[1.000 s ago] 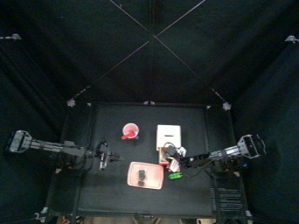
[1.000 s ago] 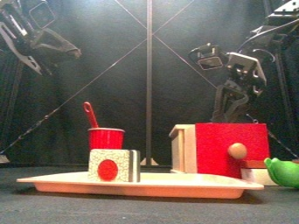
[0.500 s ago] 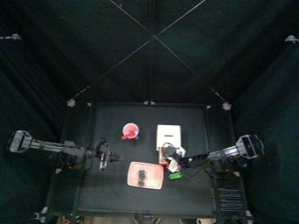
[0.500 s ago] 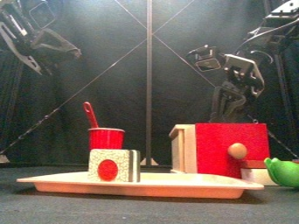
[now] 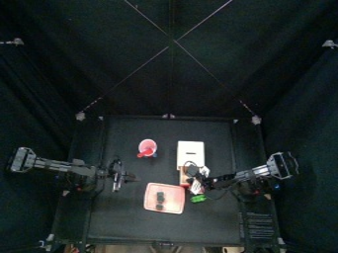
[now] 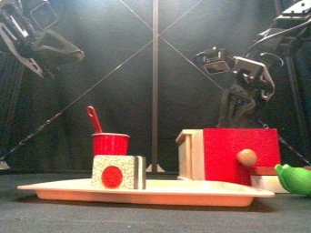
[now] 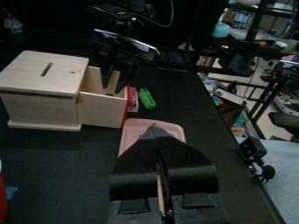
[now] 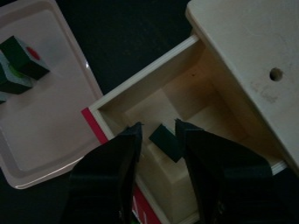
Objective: Put sushi piece in drawer
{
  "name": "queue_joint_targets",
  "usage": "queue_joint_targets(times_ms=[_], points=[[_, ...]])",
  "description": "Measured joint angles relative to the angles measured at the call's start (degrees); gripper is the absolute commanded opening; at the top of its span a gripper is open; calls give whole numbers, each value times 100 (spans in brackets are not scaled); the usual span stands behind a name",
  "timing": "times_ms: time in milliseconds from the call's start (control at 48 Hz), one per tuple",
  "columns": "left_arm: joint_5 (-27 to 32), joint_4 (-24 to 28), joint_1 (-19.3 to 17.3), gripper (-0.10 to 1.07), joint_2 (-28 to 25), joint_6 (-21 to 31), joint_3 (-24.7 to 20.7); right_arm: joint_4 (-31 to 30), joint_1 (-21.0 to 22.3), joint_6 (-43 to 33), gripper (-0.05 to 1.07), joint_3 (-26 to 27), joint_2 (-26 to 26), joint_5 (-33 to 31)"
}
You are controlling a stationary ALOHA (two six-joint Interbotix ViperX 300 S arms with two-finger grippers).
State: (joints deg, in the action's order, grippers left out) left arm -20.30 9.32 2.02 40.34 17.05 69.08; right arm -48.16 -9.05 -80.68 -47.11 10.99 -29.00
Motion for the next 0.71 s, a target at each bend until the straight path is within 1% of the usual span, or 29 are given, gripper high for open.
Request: queue_joint_targets(times_ms=[708], points=[[0, 0, -9, 18, 9, 0, 9, -9, -9, 18, 75, 105, 18, -114]])
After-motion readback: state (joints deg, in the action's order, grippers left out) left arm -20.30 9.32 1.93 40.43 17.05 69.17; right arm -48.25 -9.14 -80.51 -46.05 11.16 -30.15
